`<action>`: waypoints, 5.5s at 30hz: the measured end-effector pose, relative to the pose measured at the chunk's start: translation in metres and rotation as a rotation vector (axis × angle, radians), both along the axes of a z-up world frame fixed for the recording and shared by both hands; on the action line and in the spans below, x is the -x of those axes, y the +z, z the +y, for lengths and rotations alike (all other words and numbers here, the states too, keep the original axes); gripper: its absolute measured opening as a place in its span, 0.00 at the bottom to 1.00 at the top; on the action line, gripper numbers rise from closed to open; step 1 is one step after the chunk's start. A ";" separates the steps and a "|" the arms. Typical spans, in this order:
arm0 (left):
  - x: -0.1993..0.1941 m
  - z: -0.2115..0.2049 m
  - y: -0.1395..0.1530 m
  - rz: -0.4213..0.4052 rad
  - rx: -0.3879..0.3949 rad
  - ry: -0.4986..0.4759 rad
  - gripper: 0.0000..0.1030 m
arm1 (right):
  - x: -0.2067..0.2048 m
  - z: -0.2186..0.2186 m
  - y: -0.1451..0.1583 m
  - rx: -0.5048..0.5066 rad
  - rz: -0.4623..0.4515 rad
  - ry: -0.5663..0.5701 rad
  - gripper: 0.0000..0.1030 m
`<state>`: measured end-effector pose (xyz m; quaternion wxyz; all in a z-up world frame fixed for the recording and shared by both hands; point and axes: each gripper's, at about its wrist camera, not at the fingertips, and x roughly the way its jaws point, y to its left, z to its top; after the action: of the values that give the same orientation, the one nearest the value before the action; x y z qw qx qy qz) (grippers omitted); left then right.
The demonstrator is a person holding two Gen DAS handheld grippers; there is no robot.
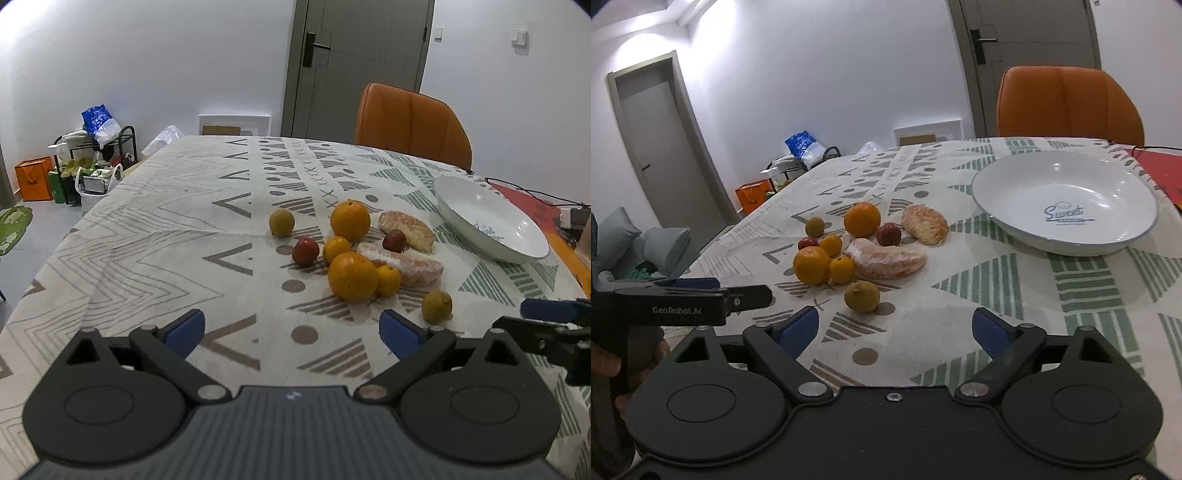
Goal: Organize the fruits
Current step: 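Grasp the large orange with the left tool while the right tool grasps a small yellow fruit, then carry both fruits over the white bowl and open both tools to drop them, then move both open tools from the bowl back to the fruit cluster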
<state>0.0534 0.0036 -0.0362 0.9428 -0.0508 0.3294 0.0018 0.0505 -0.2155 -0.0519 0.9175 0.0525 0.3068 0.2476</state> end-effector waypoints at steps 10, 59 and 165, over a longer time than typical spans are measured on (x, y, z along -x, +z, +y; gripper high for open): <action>-0.018 -0.006 -0.004 -0.019 -0.001 -0.043 0.87 | -0.020 0.013 -0.010 -0.007 0.029 0.041 0.72; -0.052 -0.054 0.015 -0.073 0.010 -0.150 0.35 | -0.043 -0.040 0.002 -0.142 -0.039 -0.018 0.25; -0.043 -0.020 0.037 -0.118 -0.032 0.077 0.90 | -0.024 -0.038 0.022 -0.097 -0.131 -0.115 1.00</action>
<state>0.0969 -0.0167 0.0013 0.9605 -0.0482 0.2710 0.0405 0.0743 -0.2539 -0.0304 0.9447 0.0983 0.2301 0.2121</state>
